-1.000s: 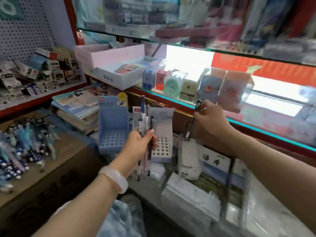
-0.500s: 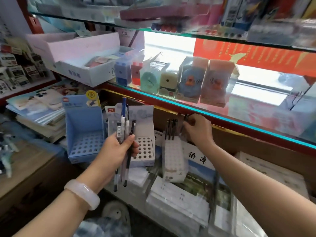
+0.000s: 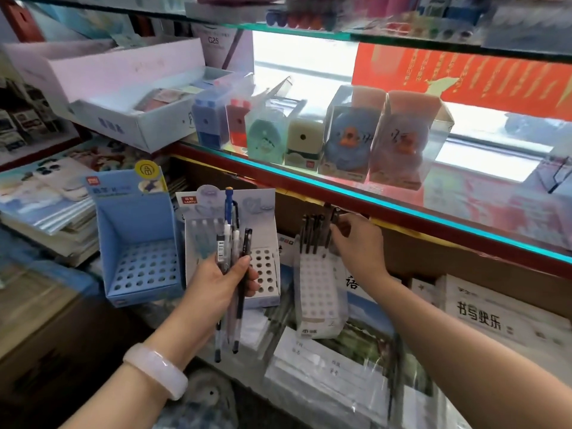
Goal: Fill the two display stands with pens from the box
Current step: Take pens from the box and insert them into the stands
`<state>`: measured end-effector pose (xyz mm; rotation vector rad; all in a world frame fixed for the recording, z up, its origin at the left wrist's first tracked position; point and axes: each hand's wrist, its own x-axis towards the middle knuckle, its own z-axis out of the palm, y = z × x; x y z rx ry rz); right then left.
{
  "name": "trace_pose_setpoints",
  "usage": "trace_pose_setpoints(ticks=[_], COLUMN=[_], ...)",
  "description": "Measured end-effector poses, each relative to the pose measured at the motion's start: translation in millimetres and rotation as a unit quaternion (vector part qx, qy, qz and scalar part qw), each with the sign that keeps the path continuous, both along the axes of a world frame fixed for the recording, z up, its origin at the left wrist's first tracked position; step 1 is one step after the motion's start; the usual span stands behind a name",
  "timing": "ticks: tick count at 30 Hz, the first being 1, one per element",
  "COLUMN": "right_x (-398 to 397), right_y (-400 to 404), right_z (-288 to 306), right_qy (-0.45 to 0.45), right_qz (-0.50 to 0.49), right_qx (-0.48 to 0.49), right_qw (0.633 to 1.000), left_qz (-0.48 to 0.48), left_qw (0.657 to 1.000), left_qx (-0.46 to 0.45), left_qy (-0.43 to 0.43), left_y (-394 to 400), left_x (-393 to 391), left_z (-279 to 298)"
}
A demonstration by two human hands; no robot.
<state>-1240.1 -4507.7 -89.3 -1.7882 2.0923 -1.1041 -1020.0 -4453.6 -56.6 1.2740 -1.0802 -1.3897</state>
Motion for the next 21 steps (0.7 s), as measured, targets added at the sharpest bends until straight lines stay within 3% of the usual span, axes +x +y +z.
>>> trace_pose_setpoints(ticks=[6, 11, 17, 21], right_x=[0.8, 2.9, 7.5, 19.6], right_y=[-1.5, -5.0, -11.0, -12.3], right_z=[-4.2, -11.3, -3.2, -3.2], right_qy=[-0.009, 0.024, 0.132, 0.123], right_qz=[-0.008, -0.028, -0.077, -0.060], right_qx=[-0.011, 0.034, 0.138, 0.158], right_qw=[1.000, 0.999, 0.979, 0.978], left_qz=[-0.008, -0.012, -0.010, -0.016], left_qw=[1.000, 1.000, 1.000, 1.000], left_qx=[0.013, 0.019, 0.008, 0.009], left_qy=[-0.022, -0.012, -0.006, -0.021], left_y=[-2.8, -8.3, -12.6, -9.1], left_x=[-2.7, -5.7, -12.3, -10.7], left_z=[-8.1, -15.1, -13.6, -18.4])
